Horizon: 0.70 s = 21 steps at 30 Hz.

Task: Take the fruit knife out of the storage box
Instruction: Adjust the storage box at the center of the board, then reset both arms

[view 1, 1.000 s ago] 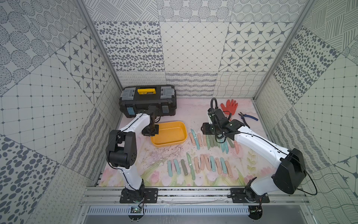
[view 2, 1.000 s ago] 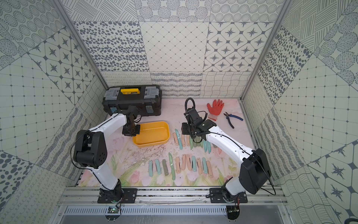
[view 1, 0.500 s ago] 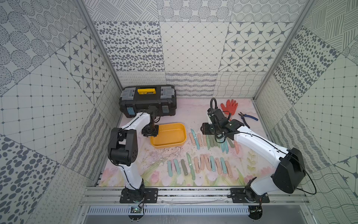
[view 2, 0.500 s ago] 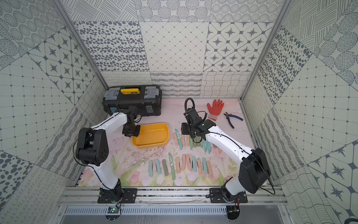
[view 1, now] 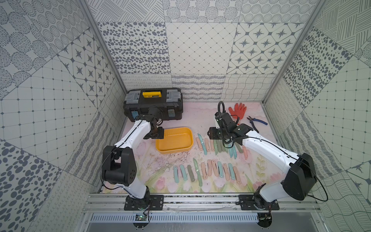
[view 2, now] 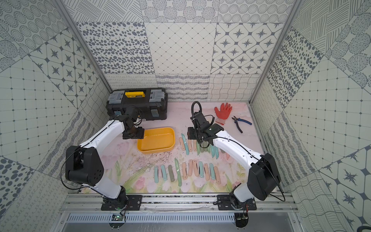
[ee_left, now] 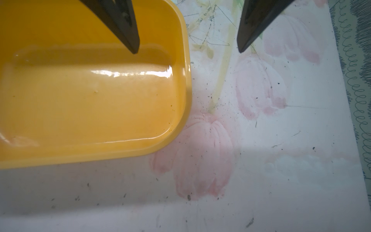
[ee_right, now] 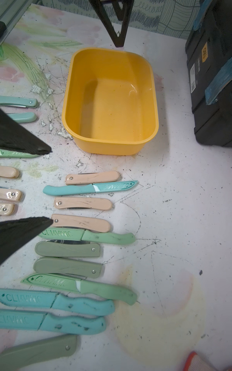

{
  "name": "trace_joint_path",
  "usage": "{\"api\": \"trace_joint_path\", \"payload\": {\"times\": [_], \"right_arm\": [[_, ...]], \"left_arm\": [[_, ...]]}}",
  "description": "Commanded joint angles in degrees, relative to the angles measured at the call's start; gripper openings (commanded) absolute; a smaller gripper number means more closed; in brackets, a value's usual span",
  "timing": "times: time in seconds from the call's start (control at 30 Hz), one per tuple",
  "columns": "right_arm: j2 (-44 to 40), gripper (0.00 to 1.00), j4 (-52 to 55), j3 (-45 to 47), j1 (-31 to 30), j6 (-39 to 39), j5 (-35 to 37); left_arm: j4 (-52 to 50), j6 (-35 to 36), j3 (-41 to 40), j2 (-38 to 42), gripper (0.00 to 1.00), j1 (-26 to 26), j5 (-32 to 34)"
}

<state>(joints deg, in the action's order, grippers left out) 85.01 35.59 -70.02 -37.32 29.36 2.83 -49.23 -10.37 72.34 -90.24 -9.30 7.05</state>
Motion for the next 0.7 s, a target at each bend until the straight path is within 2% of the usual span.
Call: {"api": "trace_joint_path", "payload": {"times": [0.0, 0.07, 0.23, 0.33, 0.4, 0.67], "right_arm": [[-1.90, 0.57, -2.13, 1.02, -0.35, -1.21, 0.85], [-2.04, 0.62, -1.87, 0.98, -0.32, -1.90, 1.18], [-4.17, 0.87, -1.91, 2.73, -0.31, -3.66, 4.65], [-6.34, 0.95, -3.17, 4.56, -0.06, -5.54, 6.76], [-7.68, 0.98, -3.93, 5.52, 0.63, -6.86, 7.78], [-15.31, 0.98, -7.49, 10.25, 9.94, -9.50, 3.67]], "left_arm": [[6.82, -0.97, -2.95, 6.82, 0.99, 0.42, -2.26], [8.71, -1.78, -4.44, 9.47, 0.99, 0.42, -2.82], [12.82, -3.42, -8.11, 15.22, 0.99, 0.42, -1.91], [14.16, -4.04, -9.28, 17.65, 0.99, 0.42, 0.32], [15.06, -4.47, -9.98, 19.01, 0.99, 0.42, 1.80], [13.99, -6.41, -10.10, 24.42, 0.99, 0.41, 11.39]]}}
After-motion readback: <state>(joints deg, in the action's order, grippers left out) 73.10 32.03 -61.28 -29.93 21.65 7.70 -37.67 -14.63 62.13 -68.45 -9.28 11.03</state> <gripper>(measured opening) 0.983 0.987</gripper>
